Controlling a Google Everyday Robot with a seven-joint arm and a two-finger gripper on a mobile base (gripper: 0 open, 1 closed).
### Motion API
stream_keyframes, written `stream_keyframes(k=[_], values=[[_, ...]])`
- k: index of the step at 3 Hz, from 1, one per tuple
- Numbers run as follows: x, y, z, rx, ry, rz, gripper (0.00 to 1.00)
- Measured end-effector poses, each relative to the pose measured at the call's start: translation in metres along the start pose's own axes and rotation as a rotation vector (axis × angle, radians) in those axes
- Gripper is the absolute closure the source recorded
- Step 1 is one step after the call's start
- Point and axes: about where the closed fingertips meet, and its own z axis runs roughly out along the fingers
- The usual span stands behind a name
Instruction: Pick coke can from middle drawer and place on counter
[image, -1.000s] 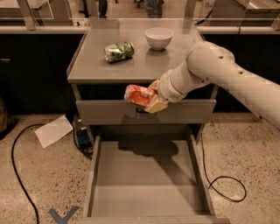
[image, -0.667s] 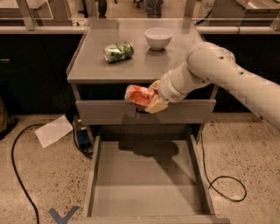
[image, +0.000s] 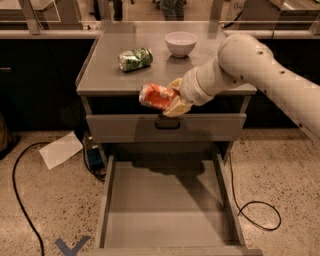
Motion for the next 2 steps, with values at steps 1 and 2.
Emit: stream_keyframes(k=[1,2], values=[[-0.021,-0.044,-0.033,0.035,-0.009,-0.037,1.0],[-0.033,-0.092,-0.064,0.086,0.014,-0.064,1.0]])
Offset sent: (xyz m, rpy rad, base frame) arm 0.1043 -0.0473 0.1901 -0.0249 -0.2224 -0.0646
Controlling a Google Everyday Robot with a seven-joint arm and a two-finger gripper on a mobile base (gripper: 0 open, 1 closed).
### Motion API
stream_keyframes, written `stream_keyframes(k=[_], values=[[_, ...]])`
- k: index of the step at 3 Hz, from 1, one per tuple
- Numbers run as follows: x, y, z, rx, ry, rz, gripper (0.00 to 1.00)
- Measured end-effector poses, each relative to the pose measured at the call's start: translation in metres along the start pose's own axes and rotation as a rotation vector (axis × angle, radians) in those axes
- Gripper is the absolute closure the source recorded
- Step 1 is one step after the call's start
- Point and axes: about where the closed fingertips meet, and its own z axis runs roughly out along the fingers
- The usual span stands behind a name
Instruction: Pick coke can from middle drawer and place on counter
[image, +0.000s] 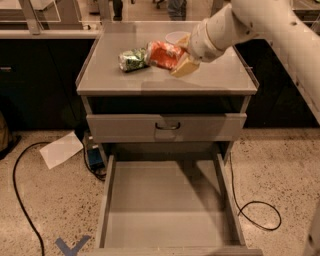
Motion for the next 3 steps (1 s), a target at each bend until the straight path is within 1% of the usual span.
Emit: stream_keyframes(k=[1,2,3], values=[[0.006,-0.043,-0.015,0.049,0.043,-0.007,1.0],[0.034,-0.077,-0.006,0.081,0.087,0.009,1.0],[0.065,-0.088,0.018,0.066,0.109,0.05,1.0]])
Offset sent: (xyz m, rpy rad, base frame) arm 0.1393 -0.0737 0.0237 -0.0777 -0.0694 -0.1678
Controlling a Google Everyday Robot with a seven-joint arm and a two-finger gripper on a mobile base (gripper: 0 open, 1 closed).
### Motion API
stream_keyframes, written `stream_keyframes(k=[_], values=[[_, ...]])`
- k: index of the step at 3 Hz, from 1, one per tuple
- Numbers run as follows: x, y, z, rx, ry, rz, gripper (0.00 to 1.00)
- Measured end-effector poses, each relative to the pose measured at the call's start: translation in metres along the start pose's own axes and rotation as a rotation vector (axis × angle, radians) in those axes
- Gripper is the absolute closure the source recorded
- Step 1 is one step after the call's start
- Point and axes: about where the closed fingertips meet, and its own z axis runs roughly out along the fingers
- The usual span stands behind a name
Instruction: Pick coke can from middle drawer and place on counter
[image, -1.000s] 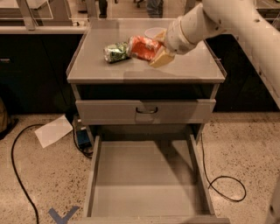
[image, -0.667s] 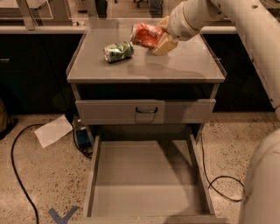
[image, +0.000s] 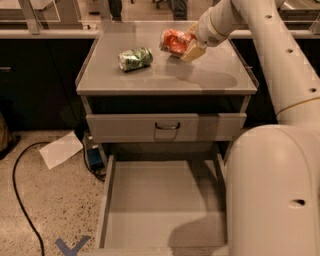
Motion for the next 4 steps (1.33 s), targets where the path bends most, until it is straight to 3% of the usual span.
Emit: stream_keyframes(k=[1,2,3,4], values=[[0.015,0.012,0.033,-0.07,0.021,0.003,1.0],[0.02,0.036,0.06,-0.174,0.033,-0.016,1.0],[0.02,0.045,0.067,-0.216,0.032,-0.02,1.0],[0.02,0.045,0.066,-0.216,0.032,-0.02,0.82]])
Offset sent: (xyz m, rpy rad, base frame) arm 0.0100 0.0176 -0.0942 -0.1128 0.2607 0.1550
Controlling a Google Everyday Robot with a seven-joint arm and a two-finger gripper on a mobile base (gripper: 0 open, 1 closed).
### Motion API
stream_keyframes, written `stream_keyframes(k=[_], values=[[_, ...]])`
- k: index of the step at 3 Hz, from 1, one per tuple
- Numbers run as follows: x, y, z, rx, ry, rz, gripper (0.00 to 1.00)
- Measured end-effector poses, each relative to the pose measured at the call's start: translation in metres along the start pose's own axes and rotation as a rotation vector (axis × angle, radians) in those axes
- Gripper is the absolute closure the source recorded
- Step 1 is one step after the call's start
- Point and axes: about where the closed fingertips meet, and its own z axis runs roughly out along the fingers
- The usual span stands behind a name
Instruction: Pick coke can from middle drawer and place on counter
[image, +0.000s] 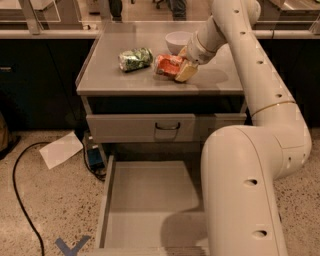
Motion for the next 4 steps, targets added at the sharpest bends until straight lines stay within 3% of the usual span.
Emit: stream_keyframes(k=[3,4], values=[[0.0,0.0,0.0,0.0,0.0,0.0,0.13],[0.0,0.0,0.0001,0.0,0.0,0.0,0.0]])
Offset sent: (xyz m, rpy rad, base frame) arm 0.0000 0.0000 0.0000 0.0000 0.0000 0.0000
